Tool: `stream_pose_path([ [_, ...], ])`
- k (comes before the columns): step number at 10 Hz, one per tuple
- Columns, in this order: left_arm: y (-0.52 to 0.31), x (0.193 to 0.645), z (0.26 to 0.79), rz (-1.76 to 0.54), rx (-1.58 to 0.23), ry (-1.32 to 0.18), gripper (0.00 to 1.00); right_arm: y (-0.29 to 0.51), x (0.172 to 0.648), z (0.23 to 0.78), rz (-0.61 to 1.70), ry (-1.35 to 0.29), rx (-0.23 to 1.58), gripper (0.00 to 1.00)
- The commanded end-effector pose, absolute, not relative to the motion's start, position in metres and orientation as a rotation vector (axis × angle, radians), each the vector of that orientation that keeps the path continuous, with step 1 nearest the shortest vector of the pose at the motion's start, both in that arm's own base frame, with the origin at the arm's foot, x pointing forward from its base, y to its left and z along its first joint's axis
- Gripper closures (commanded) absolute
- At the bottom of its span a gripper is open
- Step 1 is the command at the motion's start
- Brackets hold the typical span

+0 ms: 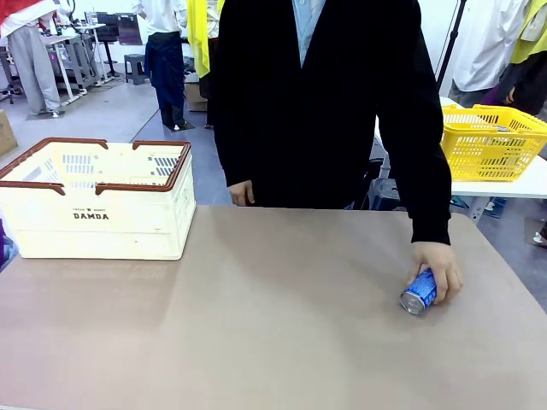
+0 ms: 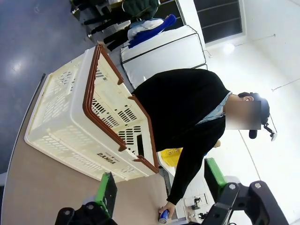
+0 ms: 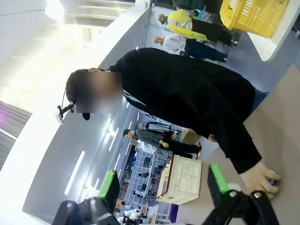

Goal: Place the drinks into the Shopping basket.
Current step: Pick up one drink and place it into the Shopping basket.

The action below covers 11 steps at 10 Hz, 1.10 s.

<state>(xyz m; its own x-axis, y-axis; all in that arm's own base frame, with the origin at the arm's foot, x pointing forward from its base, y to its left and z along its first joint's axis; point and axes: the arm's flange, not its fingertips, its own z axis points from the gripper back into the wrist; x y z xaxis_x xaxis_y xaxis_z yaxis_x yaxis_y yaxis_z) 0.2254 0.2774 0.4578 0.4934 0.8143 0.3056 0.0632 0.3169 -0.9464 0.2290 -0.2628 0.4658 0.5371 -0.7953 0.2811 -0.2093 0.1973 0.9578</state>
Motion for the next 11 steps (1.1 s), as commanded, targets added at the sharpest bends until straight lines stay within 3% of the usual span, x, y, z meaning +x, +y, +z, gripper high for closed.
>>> stream_pose_path([
  [1, 0.279, 0.224, 0.459, 0.600, -1.159, -0.938, 0.00, -0.264, 0.228, 0.470, -0.505, -0.959, 1.344, 0.00],
  [7, 0.279, 0.224, 0.459, 0.600, -1.159, -0.938, 0.00, -0.263, 0.229, 0.466, -0.515, -0.965, 1.346, 0.00],
  [8, 0.279, 0.224, 0.459, 0.600, -1.159, -0.938, 0.00, -0.204, 0.277, 0.468, -0.328, -0.692, 1.165, 0.00],
  [9, 0.279, 0.224, 0.459, 0.600, -1.159, -0.938, 0.00, -0.162, 0.316, 0.455, -0.233, -0.547, 1.028, 0.00],
  [11, 0.279, 0.224, 0.459, 0.600, -1.159, -0.938, 0.00, -0.156, 0.335, 0.451, -0.241, -0.519, 0.983, 0.00],
])
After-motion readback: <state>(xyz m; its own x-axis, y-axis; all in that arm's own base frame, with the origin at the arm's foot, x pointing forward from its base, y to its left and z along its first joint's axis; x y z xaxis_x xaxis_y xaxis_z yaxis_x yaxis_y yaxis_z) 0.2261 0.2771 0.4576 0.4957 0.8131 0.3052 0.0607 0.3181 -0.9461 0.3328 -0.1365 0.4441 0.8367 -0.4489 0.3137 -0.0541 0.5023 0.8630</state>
